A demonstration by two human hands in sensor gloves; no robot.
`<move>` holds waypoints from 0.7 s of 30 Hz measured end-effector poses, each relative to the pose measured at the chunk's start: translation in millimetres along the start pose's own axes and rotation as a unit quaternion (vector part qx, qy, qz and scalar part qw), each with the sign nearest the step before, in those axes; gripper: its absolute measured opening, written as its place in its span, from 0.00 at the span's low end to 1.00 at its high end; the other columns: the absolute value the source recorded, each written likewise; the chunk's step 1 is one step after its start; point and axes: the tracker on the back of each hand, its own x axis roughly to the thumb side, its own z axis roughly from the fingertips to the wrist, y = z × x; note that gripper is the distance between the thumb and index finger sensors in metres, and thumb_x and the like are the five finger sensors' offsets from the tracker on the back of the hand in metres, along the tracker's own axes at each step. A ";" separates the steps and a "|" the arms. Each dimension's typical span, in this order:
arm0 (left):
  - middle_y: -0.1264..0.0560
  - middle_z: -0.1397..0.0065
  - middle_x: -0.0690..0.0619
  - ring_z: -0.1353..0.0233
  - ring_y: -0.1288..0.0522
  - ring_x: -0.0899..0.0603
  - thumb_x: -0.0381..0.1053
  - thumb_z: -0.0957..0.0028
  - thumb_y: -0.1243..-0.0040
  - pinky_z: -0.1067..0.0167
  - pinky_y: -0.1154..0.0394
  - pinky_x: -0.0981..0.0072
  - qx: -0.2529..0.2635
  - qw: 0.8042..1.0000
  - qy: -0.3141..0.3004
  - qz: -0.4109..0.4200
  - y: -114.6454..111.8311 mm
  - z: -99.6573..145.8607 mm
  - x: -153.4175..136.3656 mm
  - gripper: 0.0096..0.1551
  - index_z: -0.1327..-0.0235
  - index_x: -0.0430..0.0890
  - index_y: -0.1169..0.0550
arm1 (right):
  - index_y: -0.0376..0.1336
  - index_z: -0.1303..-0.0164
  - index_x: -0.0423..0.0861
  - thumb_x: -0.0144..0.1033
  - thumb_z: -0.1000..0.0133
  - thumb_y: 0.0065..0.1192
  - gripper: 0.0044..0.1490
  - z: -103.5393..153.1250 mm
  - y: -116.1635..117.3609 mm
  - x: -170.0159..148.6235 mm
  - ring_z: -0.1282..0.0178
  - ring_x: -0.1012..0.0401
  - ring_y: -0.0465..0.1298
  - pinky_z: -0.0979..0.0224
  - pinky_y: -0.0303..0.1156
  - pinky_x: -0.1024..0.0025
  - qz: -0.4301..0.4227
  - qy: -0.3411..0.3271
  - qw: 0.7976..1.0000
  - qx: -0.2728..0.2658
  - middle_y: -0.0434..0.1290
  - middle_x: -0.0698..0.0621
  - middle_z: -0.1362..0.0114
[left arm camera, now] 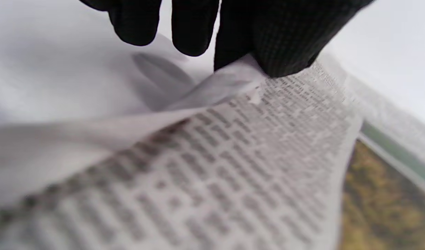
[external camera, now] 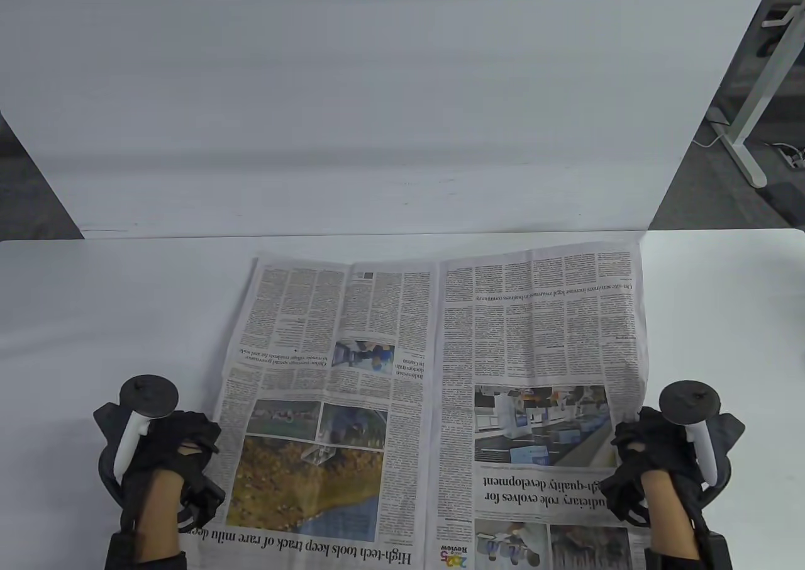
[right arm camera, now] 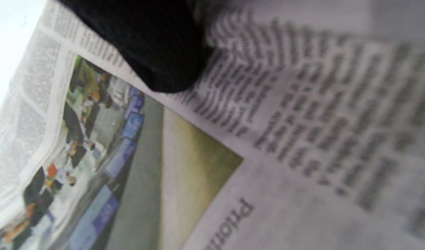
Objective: Unfold folded newspaper and lay flat
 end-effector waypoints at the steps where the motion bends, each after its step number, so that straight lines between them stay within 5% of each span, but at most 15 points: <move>1: 0.39 0.16 0.36 0.19 0.43 0.19 0.50 0.46 0.34 0.25 0.49 0.27 0.003 1.000 0.003 -0.006 -2.5 -1.4 0.6 0.19 0.49 0.42 0.14 | 0.72 0.37 0.36 0.31 0.50 0.75 0.30 -0.5 1.4 0.2 0.51 0.39 0.84 0.46 0.78 0.45 0.004 0.002 1.000 0.000 0.85 0.41 0.47; 4: 0.40 0.15 0.37 0.17 0.44 0.21 0.51 0.47 0.33 0.24 0.50 0.30 0.016 1.000 0.003 -0.018 -5.3 -2.9 3.1 0.20 0.48 0.43 0.15 | 0.70 0.33 0.36 0.34 0.50 0.76 0.34 1.6 1.8 3.8 0.48 0.38 0.83 0.44 0.77 0.45 0.015 0.000 1.000 -0.017 0.84 0.40 0.44; 9: 0.44 0.14 0.37 0.17 0.45 0.20 0.55 0.47 0.35 0.24 0.51 0.29 0.055 0.998 0.031 -0.012 2.0 1.8 -1.3 0.33 0.28 0.45 0.24 | 0.55 0.21 0.39 0.38 0.50 0.76 0.49 10.2 -10.2 5.9 0.28 0.27 0.68 0.33 0.66 0.34 0.034 0.000 0.994 -0.105 0.67 0.33 0.20; 14: 0.48 0.12 0.40 0.16 0.49 0.21 0.53 0.45 0.37 0.24 0.53 0.28 0.144 0.989 -0.021 -0.024 26.4 38.8 27.0 0.37 0.20 0.53 0.34 | 0.55 0.20 0.43 0.39 0.49 0.74 0.48 36.4 -25.8 20.0 0.23 0.23 0.60 0.30 0.58 0.27 0.026 -0.061 0.983 -0.170 0.59 0.35 0.14; 16: 0.50 0.12 0.41 0.16 0.50 0.20 0.53 0.44 0.38 0.24 0.53 0.26 0.132 0.987 -0.082 -0.046 22.4 48.5 46.6 0.37 0.19 0.55 0.34 | 0.56 0.20 0.43 0.39 0.48 0.74 0.47 45.5 -21.1 30.2 0.23 0.23 0.59 0.29 0.57 0.26 0.030 -0.105 0.984 -0.143 0.59 0.35 0.14; 21: 0.51 0.11 0.42 0.16 0.51 0.19 0.57 0.45 0.39 0.24 0.51 0.25 0.038 0.974 -0.181 -0.132 -22.7 51.7 93.6 0.39 0.19 0.60 0.37 | 0.53 0.17 0.46 0.43 0.46 0.72 0.48 60.4 22.4 52.4 0.20 0.21 0.49 0.29 0.52 0.22 0.118 -0.141 0.981 0.053 0.49 0.32 0.11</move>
